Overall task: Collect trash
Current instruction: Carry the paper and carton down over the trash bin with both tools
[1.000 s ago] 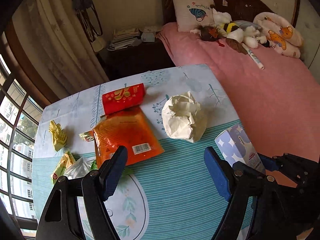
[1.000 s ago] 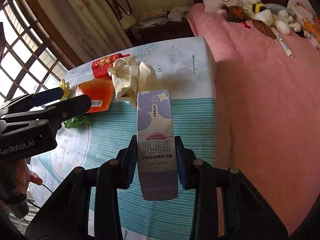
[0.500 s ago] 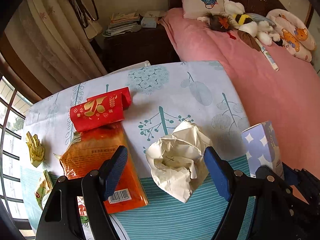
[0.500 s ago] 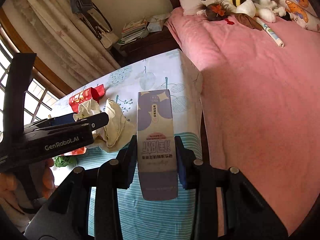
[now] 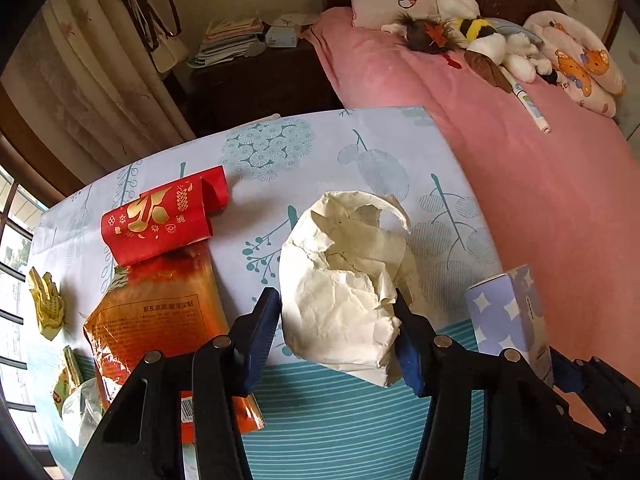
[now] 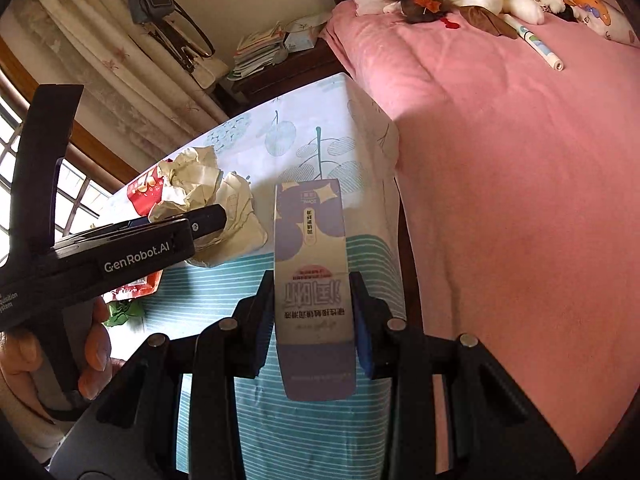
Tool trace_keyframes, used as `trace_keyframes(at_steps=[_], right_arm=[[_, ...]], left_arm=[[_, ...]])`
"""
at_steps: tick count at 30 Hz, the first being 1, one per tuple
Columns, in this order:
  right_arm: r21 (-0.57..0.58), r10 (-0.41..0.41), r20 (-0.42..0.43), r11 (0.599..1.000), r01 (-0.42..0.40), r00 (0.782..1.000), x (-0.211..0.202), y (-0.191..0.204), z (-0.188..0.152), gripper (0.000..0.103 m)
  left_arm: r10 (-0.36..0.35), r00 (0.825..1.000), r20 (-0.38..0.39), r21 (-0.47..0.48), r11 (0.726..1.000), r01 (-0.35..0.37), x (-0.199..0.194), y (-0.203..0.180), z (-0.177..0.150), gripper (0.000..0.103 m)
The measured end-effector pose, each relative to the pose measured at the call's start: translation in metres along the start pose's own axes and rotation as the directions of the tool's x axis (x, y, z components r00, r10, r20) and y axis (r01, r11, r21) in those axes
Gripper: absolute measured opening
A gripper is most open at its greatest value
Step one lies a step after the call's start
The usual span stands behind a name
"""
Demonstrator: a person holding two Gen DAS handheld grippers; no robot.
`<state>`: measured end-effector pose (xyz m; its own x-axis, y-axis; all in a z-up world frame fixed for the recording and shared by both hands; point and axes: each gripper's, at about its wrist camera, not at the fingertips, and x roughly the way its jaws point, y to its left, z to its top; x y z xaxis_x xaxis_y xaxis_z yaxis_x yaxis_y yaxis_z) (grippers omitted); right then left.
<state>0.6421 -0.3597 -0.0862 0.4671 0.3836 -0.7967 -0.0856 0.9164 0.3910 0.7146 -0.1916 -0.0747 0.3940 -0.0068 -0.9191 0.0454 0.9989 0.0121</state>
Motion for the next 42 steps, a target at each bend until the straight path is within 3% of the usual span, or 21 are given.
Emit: trace_keyframes(at_steps=[8, 15, 23, 30, 37, 42], right_arm=[[-0.028, 0.018, 0.001, 0.999, -0.017, 1.000, -0.028, 0.024, -0.029, 0.031], [-0.072, 0.024, 0.017, 0.997, -0.023, 1.000, -0.083, 0.068, -0.088, 0.031], [-0.086, 0.025, 0.078, 0.996, -0.018, 0.997, -0.179, 0.144, -0.199, 0.031], [-0.086, 0.003, 0.095, 0.996, 0.005, 0.995, -0.244, 0.207, -0.319, 0.031], [-0.070, -0.018, 0.032, 0.997, 0.020, 0.999, -0.274, 0.241, -0.432, 0.031], [-0.062, -0.022, -0.042, 0.998, 0.019, 0.999, -0.279, 0.247, -0.484, 0.031]], left_arm=[[0.010, 0.999, 0.031, 0.032, 0.999, -0.011, -0.052, 0.002, -0.046, 0.054], [-0.006, 0.998, 0.065, 0.064, 0.998, 0.002, -0.129, 0.026, -0.132, 0.054], [-0.033, 0.992, 0.124, 0.097, 0.995, 0.021, -0.246, 0.082, -0.278, 0.054], [-0.063, 0.982, 0.176, 0.151, 0.988, 0.036, -0.331, 0.132, -0.405, 0.054], [-0.078, 0.983, 0.168, 0.179, 0.983, 0.047, -0.370, 0.170, -0.509, 0.054], [-0.063, 0.991, 0.115, 0.175, 0.984, 0.043, -0.374, 0.183, -0.563, 0.054]])
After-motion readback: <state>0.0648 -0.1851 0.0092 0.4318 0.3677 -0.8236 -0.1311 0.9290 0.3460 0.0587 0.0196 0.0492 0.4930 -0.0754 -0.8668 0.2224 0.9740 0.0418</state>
